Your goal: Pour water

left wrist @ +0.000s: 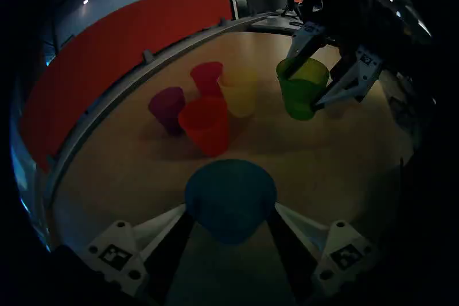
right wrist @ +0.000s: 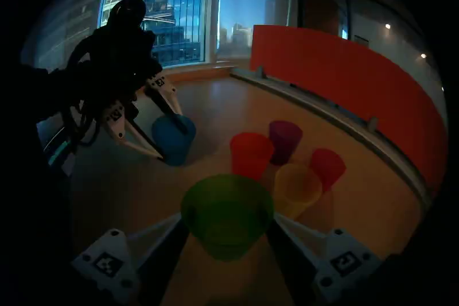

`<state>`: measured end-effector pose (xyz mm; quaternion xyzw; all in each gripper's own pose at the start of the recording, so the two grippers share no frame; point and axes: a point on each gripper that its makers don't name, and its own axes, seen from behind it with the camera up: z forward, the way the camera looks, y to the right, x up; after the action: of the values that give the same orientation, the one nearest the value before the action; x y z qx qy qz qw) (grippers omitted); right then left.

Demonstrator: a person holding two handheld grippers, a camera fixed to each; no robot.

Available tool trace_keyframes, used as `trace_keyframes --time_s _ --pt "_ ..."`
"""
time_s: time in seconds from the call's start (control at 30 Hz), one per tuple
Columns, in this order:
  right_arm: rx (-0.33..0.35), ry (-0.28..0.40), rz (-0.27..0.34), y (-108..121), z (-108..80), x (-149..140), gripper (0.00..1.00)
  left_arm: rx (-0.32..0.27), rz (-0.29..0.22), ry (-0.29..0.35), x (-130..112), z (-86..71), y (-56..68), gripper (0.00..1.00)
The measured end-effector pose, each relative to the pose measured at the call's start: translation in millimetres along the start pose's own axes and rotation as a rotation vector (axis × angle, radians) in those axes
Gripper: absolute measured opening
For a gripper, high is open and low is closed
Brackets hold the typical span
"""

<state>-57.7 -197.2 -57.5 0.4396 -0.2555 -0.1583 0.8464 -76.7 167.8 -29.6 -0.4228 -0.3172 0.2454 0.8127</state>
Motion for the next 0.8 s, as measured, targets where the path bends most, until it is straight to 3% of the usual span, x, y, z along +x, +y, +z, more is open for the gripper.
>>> trace_keyframes --time_s 0.47,0.8 --pt "0.007 -0.026 0.013 -3 8.2 -13 0.88 -0.017 -0.015 -0.017 -15 9.3 1.6 0.83" --pt "0.012 -0.031 0.018 -3 13.3 -15 0.88 -0.024 -0.048 -0.008 -22 7.5 1.5 0.83"
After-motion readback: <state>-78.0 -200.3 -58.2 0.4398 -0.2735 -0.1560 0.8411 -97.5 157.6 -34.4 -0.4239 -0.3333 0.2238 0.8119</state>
